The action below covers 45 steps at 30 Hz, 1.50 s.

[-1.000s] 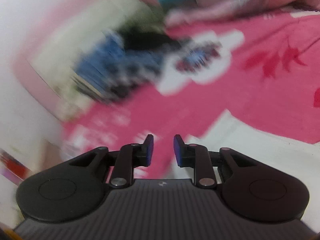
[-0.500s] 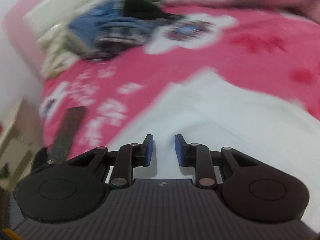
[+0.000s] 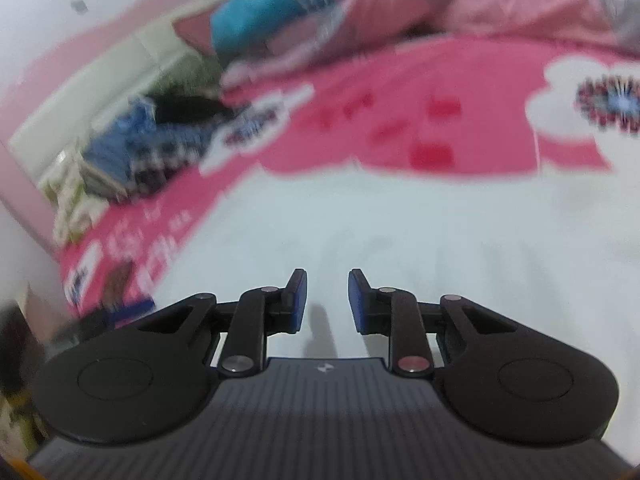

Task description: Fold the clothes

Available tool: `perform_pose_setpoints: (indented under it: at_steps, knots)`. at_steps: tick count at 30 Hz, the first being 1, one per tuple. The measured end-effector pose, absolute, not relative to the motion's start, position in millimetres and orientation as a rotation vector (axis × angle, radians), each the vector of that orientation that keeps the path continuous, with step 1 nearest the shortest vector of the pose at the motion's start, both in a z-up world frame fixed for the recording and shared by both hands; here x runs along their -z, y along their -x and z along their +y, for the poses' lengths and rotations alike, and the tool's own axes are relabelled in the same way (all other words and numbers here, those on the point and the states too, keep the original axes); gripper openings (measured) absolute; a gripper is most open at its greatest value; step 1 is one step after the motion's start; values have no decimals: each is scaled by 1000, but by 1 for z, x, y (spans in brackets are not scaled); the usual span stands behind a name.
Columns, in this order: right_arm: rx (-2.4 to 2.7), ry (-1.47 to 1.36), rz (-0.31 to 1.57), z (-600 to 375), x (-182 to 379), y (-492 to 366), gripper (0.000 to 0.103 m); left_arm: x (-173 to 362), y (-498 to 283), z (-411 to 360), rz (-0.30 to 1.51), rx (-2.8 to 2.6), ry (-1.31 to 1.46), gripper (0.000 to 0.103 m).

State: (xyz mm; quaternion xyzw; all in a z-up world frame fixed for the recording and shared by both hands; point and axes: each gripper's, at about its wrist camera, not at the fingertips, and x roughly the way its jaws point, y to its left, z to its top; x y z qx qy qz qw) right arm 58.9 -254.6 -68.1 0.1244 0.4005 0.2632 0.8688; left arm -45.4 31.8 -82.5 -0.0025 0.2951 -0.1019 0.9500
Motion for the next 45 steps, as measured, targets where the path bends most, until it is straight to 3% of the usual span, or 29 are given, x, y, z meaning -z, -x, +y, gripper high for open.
perform_pose_setpoints:
  at_steps: [3, 8, 15, 16, 20, 28, 31, 33, 45]
  knots:
    - [-457, -246, 820, -262, 80, -70, 8, 82, 45, 34, 608, 204, 7, 103]
    - [-358, -346, 723, -285, 63, -68, 13, 82, 43, 37, 614, 204, 9, 103]
    - [-452, -291, 791, -261, 81, -62, 12, 84, 42, 42, 615, 204, 14, 103]
    - [-405, -342, 783, -274, 85, -69, 7, 84, 42, 42, 615, 205, 15, 103]
    - [-250, -619, 729, -331, 92, -84, 10, 85, 42, 43, 613, 204, 23, 103]
    - [-349, -582, 782, -333, 89, -48, 12, 86, 40, 44, 610, 206, 25, 103]
    - [-210, -694, 742, -379, 101, -40, 6, 86, 39, 44, 615, 207, 21, 103]
    - [-157, -732, 701, -398, 96, -30, 12, 86, 39, 45, 618, 207, 21, 103]
    - [-22, -683, 698, -438, 89, -36, 13, 84, 36, 43, 643, 196, 0, 103]
